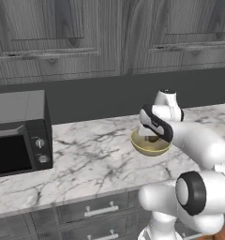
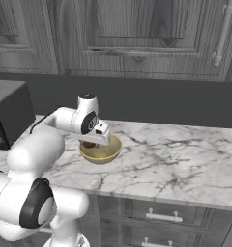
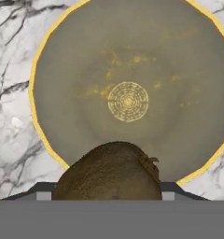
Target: Take the orange, mushroom, and kiwi from the freezer and place them in the bowl on the counter.
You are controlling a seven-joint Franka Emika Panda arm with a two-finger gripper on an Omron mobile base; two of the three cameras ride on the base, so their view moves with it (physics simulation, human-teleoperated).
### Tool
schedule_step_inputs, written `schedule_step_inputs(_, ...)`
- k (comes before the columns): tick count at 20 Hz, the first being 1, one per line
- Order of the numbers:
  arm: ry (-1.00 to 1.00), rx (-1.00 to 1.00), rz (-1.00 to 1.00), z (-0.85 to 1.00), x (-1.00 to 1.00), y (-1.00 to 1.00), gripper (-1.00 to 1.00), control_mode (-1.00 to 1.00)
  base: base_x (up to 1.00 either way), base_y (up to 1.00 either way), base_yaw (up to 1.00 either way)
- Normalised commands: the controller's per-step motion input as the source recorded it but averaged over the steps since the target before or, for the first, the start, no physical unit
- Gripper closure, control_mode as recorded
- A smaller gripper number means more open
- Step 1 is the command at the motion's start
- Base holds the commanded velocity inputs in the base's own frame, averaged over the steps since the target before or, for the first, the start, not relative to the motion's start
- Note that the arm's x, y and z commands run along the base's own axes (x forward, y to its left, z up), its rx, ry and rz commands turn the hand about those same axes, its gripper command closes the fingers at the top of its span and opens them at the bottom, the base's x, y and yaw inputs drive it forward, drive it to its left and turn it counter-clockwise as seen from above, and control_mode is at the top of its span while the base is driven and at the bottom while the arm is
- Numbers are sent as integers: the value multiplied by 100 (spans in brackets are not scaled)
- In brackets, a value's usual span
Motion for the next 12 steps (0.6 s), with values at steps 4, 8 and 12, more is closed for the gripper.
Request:
schedule_step_inputs(4, 1, 1, 0, -53, 73, -11, 100, -100, 0, 0, 0)
schedule_step_inputs(8, 2, 0, 0, -49, 48, -6, 100, -100, 0, 0, 0)
schedule_step_inputs(12, 0, 0, 0, -49, 25, -4, 100, -100, 0, 0, 0)
